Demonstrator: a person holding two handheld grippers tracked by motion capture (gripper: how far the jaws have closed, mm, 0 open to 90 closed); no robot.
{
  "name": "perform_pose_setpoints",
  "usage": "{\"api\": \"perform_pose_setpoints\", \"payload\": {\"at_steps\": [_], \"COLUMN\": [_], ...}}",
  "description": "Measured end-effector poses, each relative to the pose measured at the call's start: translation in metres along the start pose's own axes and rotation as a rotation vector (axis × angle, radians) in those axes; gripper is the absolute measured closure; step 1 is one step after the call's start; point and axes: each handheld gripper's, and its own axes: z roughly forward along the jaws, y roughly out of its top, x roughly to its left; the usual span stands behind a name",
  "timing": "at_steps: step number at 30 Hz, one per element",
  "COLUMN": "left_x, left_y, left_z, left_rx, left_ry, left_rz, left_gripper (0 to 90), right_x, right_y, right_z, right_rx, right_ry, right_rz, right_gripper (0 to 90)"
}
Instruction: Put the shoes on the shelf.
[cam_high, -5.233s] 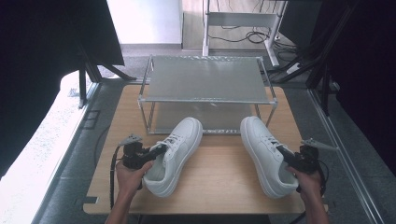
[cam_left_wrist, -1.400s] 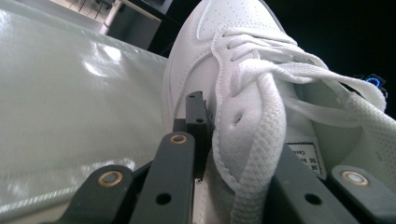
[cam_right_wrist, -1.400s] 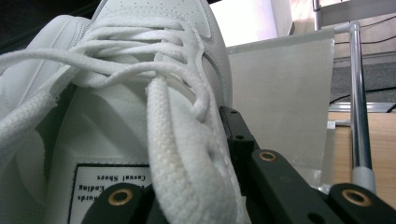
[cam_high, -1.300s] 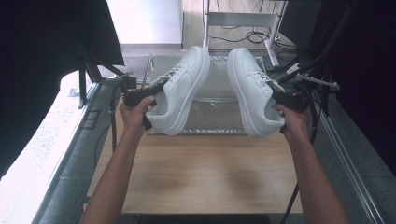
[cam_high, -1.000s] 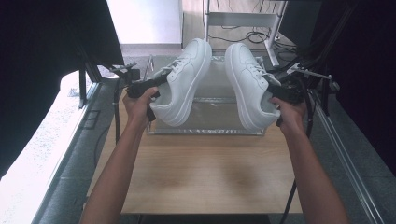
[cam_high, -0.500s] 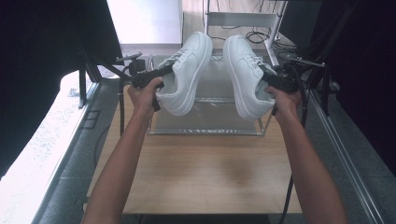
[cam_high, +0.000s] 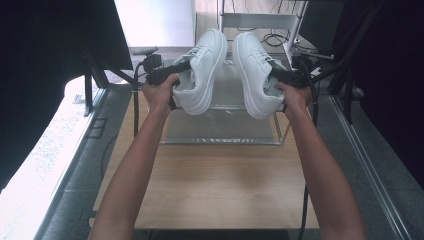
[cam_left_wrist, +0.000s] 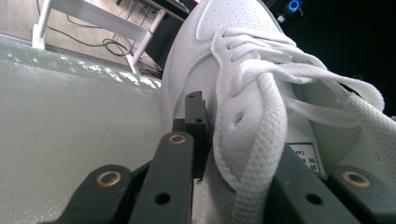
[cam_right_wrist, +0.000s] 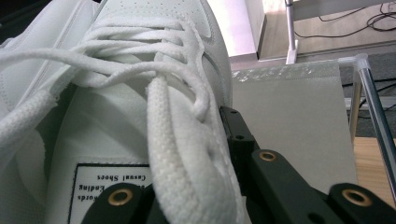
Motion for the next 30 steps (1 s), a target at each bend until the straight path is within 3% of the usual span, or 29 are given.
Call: {"api": "perform_pose_setpoints", "payload": {"at_steps": [6, 10, 15, 19, 26, 30], "left_x": [0.000, -0.002, -0.001, -0.001, 0.004, 0.007], "left_y": [0.000, 0.004, 0.007, 0.008, -0.004, -0.006], "left_z": [0.011, 0.017, 0.027, 0.036, 0.053, 0.060], "left_rx": [0.022, 0.032, 0.023, 0.026, 0.020, 0.033], "left_ry": [0.028, 0.057, 0.069, 0.124, 0.209, 0.226], "left_rz": [0.001, 0.033, 0.016, 0.018, -0.056, -0.078], "left_gripper": [82.7, 82.3, 82.4, 82.3, 81.6, 78.1], "right_x": [0.002, 0.005, 0.009, 0.011, 0.014, 0.017], "right_y": [0.005, 0.009, 0.014, 0.017, 0.013, 0.008], "right_z": [0.008, 0.014, 0.023, 0.035, 0.059, 0.071], "right_rx": [0.007, 0.003, 0.005, 0.020, 0.048, 0.052], "right_ry": [-0.034, -0.037, -0.049, -0.081, -0.137, -0.148], "right_rz": [0.007, 0.001, -0.010, -0.013, 0.001, 0.010], "right_gripper": [86.2, 86.2, 86.2, 86.2, 85.4, 80.0]}}
